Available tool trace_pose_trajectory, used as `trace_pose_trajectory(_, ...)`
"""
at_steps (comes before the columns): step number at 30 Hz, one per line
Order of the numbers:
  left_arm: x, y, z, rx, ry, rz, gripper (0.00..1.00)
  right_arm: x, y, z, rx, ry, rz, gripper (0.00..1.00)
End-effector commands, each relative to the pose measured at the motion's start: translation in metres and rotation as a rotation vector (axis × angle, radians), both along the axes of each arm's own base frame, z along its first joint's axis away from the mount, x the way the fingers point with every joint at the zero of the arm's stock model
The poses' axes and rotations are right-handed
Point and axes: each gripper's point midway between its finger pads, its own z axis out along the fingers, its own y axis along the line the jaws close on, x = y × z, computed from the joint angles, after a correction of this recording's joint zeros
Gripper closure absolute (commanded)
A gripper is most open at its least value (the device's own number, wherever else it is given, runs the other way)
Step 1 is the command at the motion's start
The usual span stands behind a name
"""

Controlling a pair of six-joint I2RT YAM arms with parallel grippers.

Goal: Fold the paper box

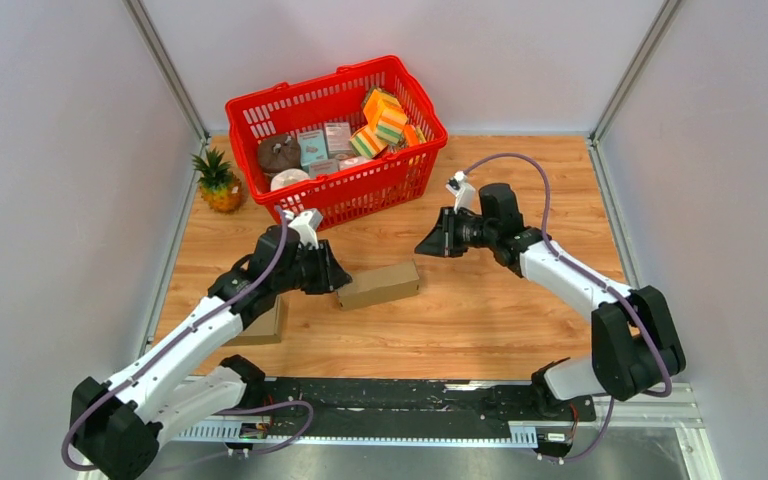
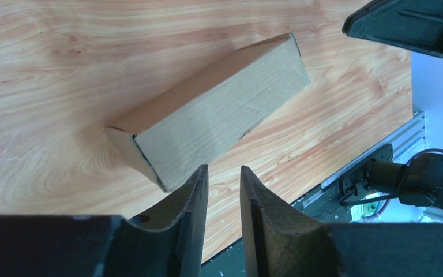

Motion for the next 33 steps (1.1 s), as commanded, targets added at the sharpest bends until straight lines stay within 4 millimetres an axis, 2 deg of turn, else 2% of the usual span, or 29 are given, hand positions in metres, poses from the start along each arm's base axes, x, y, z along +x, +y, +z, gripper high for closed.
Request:
trace_pose_trajectory(1, -0.002, -0.007, -0.021, 0.05, 0.057, -0.079, 0.67, 0.004, 0.01, -0.003, -0.022, 0.001, 0.04, 0.94)
trace_pose_trajectory(2, 0.001, -0.011, -0.024, 0.027, 0.057, -0.077, 0.67, 0.005, 0.015, -0.005, -0.023, -0.011, 0.04, 0.94)
trace_pose_trajectory(3, -0.004, -0.008, -0.043, 0.044, 0.094, -0.071, 0.68, 0.0, 0.02, -0.012, -0.033, -0.002, 0.053, 0.94)
trace_pose_trajectory(5, -0.007, -0.002, -0.058, 0.07, 0.12, -0.044, 0.69, -0.006, 0.023, -0.023, -0.036, 0.018, 0.052, 0.94)
trace_pose_trajectory(6, -0.015, 0.003, -0.071, 0.085, 0.15, -0.041, 0.69, -0.01, 0.023, -0.028, -0.035, 0.027, 0.051, 0.94)
trace_pose_trajectory(8, -0.027, 0.005, -0.078, 0.077, 0.186, -0.043, 0.7, -0.024, 0.015, -0.045, -0.055, 0.078, 0.044, 0.96)
trace_pose_trajectory(9, -0.035, 0.008, -0.074, 0.063, 0.17, -0.048, 0.7, -0.032, 0.012, -0.049, -0.067, 0.095, 0.052, 0.96)
trace_pose_trajectory(10, -0.042, 0.008, -0.069, 0.063, 0.16, -0.06, 0.69, -0.041, 0.008, -0.039, -0.066, 0.072, 0.061, 0.96)
trace_pose_trajectory(11, -0.056, 0.016, -0.069, 0.086, 0.194, -0.059, 0.68, -0.061, -0.005, -0.052, -0.113, 0.121, 0.068, 0.96)
trace_pose_trajectory(12, -0.06, 0.017, -0.044, 0.033, 0.12, -0.068, 0.63, -0.069, -0.012, -0.05, -0.13, 0.117, 0.067, 0.95)
trace_pose_trajectory(13, -0.065, 0.02, -0.032, 0.016, 0.094, -0.068, 0.6, -0.074, -0.021, -0.032, -0.135, 0.046, 0.037, 0.91)
trace_pose_trajectory(14, -0.074, 0.028, -0.028, 0.021, 0.103, -0.055, 0.57, -0.087, -0.033, -0.037, -0.177, 0.075, 0.028, 0.87)
trace_pose_trajectory(15, -0.075, 0.031, -0.004, -0.018, 0.031, -0.047, 0.51, -0.088, -0.039, -0.03, -0.186, 0.048, 0.003, 0.83)
trace_pose_trajectory(16, -0.081, 0.039, -0.003, 0.001, 0.041, -0.034, 0.48, -0.087, -0.045, -0.019, -0.186, 0.0, -0.033, 0.7)
trace_pose_trajectory(18, -0.078, 0.043, 0.013, 0.002, 0.011, -0.007, 0.44, -0.083, -0.046, -0.007, -0.17, -0.026, -0.065, 0.5)
trace_pose_trajectory(19, -0.076, 0.043, 0.016, 0.006, 0.009, -0.007, 0.43, -0.079, -0.047, -0.005, -0.172, -0.043, -0.079, 0.36)
trace_pose_trajectory(20, -0.073, 0.041, 0.018, 0.009, 0.003, -0.009, 0.39, -0.072, -0.044, -0.006, -0.168, -0.05, -0.083, 0.31)
trace_pose_trajectory(22, -0.06, 0.035, 0.014, 0.032, 0.023, 0.004, 0.39, -0.063, -0.039, -0.009, -0.167, -0.015, -0.076, 0.24)
trace_pose_trajectory(23, -0.053, 0.033, 0.012, 0.04, 0.025, 0.009, 0.39, -0.06, -0.036, -0.023, -0.184, 0.043, -0.057, 0.24)
trace_pose_trajectory(24, -0.048, 0.029, -0.002, 0.064, 0.062, 0.009, 0.38, -0.058, -0.032, -0.028, -0.189, 0.077, -0.043, 0.25)
trace_pose_trajectory(26, -0.035, 0.022, -0.012, 0.061, 0.066, 0.027, 0.39, -0.06, -0.019, -0.045, -0.16, 0.145, 0.004, 0.3)
trace_pose_trajectory(27, -0.035, 0.02, -0.035, 0.084, 0.12, 0.026, 0.4, -0.062, -0.016, -0.05, -0.154, 0.155, 0.011, 0.32)
trace_pose_trajectory(28, -0.028, 0.013, -0.039, 0.052, 0.125, 0.041, 0.4, -0.066, -0.015, -0.06, -0.167, 0.168, 0.004, 0.35)
trace_pose_trajectory(29, -0.03, 0.008, -0.047, 0.041, 0.149, 0.023, 0.41, -0.066, -0.013, -0.064, -0.174, 0.156, 0.006, 0.35)
trace_pose_trajectory(30, -0.036, 0.006, -0.071, 0.053, 0.213, 0.016, 0.41, -0.073, -0.008, -0.07, -0.19, 0.155, 0.025, 0.35)
trace_pose_trajectory(31, -0.03, -0.003, -0.073, 0.005, 0.214, 0.024, 0.41, -0.077, -0.009, -0.08, -0.205, 0.17, 0.018, 0.34)
trace_pose_trajectory(32, -0.032, -0.008, -0.079, -0.017, 0.237, 0.009, 0.41, -0.076, -0.003, -0.078, -0.18, 0.165, 0.016, 0.34)
trace_pose_trajectory(33, -0.038, -0.008, -0.098, -0.008, 0.293, 0.013, 0.4, -0.083, 0.005, -0.08, -0.166, 0.173, 0.032, 0.34)
